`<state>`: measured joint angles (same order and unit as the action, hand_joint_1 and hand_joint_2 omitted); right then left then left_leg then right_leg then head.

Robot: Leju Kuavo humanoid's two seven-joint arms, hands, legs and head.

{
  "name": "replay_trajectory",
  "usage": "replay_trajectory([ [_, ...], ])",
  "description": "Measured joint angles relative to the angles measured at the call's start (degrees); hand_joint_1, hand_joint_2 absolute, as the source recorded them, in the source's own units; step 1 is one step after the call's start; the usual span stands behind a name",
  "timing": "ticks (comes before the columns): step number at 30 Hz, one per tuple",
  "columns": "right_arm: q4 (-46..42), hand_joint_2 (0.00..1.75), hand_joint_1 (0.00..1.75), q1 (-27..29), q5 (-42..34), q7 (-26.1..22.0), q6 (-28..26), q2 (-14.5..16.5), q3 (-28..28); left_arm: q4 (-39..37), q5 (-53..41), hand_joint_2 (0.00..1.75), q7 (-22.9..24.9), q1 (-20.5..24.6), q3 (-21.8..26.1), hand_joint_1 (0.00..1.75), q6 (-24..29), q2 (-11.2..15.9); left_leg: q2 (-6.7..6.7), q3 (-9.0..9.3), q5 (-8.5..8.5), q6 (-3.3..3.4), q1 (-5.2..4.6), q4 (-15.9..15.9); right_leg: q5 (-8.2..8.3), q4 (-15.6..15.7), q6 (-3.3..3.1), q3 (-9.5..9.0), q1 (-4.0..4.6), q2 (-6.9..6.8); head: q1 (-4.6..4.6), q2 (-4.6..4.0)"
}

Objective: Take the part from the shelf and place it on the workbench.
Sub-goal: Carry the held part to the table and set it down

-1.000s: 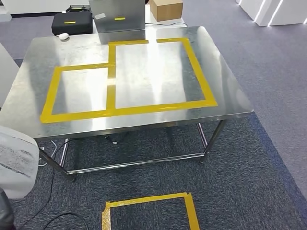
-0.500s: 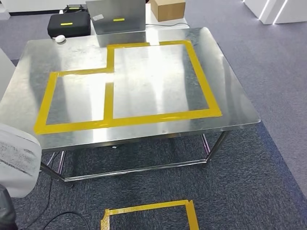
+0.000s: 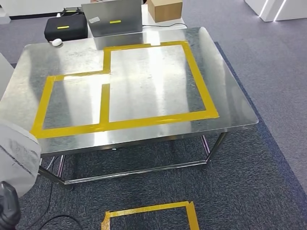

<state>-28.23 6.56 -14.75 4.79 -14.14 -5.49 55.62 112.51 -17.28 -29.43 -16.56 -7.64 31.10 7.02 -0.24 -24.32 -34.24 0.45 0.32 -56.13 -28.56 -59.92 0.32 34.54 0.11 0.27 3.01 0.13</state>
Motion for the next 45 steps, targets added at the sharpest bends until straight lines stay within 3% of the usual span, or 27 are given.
replay_trajectory([
  [5, 0.7, 0.0, 0.0, -0.5, -1.9, -2.2, 1.3, -0.5, 2.0, -1.3, -21.0, 1.75, 7.3, 1.0, -0.1, 1.75, 4.0, 4.4, 0.0, 0.17, 0.08, -0.23, -0.08, 0.0, 0.08, 0.0, 0.0, -0.23, -0.06, -0.04, 0.02, 0.0],
  [13, 4.8, 0.0, 0.0, -2.1, -4.9, -8.3, 4.9, -1.6, 6.1, -8.3, -36.9, 1.75, 16.7, 11.0, -3.2, 1.75, -1.1, 13.2, -0.02, 0.46, 0.11, -0.26, -0.16, 0.0, 0.21, 0.2, 0.08, -0.61, -0.13, -0.1, 0.01, 0.0],
  [17, 6.4, 0.0, 0.0, -2.6, -5.3, -8.8, 5.1, -1.6, 7.5, -11.2, -39.1, 1.75, 18.4, 15.1, -4.6, 1.75, -3.1, 16.5, 0.04, 0.49, 0.13, -0.29, -0.16, 0.0, 0.24, 0.2, 0.09, -0.63, -0.13, 0.01, 0.02, 0.0],
  [23, 7.5, 0.0, 0.0, -3.0, -5.5, -9.0, 5.2, -1.6, 8.5, -13.1, -39.7, 1.75, 19.0, 17.5, -5.6, 1.75, -4.4, 18.8, 0.04, 0.48, 0.12, -0.29, -0.16, 0.0, 0.23, 0.3, 0.09, -0.63, -0.12, 0.02, 0.02, 0.0],
  [26, 8.0, 0.0, 0.0, -3.3, -5.7, -9.2, 5.8, -1.6, 9.2, -15.1, -39.9, 1.75, 20.1, 20.3, -6.9, 1.75, -9.3, 20.7, 0.04, 0.46, 0.12, -0.29, -0.16, 0.0, 0.24, 0.3, 0.09, -0.64, -0.11, 0.0, 0.02, 0.0],
  [32, 9.1, 0.0, 0.0, -4.1, -5.9, -9.7, 7.2, -1.6, 11.0, -23.4, -40.8, 1.75, 20.5, 30.5, -10.0, 1.75, -18.6, 24.7, 0.05, 0.5, 0.17, -0.34, -0.16, 0.0, 0.36, 0.3, 0.14, -0.68, -0.12, 0.04, 0.01, -0.01],
  [39, 10.3, 0.0, 0.0, -5.2, -5.7, -10.0, 8.4, -1.6, 13.1, -34.2, -39.9, 1.75, 18.7, 41.4, -14.8, 1.75, -24.5, 25.3, 0.07, 0.55, 0.2, -0.38, -0.16, -0.1, 0.39, 0.3, 0.15, -0.69, -0.11, 0.1, 0.02, 0.0],
  [45, 11.1, 0.0, 0.0, -6.1, -5.4, -10.8, 9.2, -1.6, 14.9, -44.0, -43.3, 1.75, 17.9, 50.6, -23.5, 1.75, -26.9, 22.6, 0.05, 0.66, 0.21, -0.38, -0.18, -0.1, 0.43, 0.4, 0.18, -0.75, -0.12, 0.08, 0.02, -0.01],
])
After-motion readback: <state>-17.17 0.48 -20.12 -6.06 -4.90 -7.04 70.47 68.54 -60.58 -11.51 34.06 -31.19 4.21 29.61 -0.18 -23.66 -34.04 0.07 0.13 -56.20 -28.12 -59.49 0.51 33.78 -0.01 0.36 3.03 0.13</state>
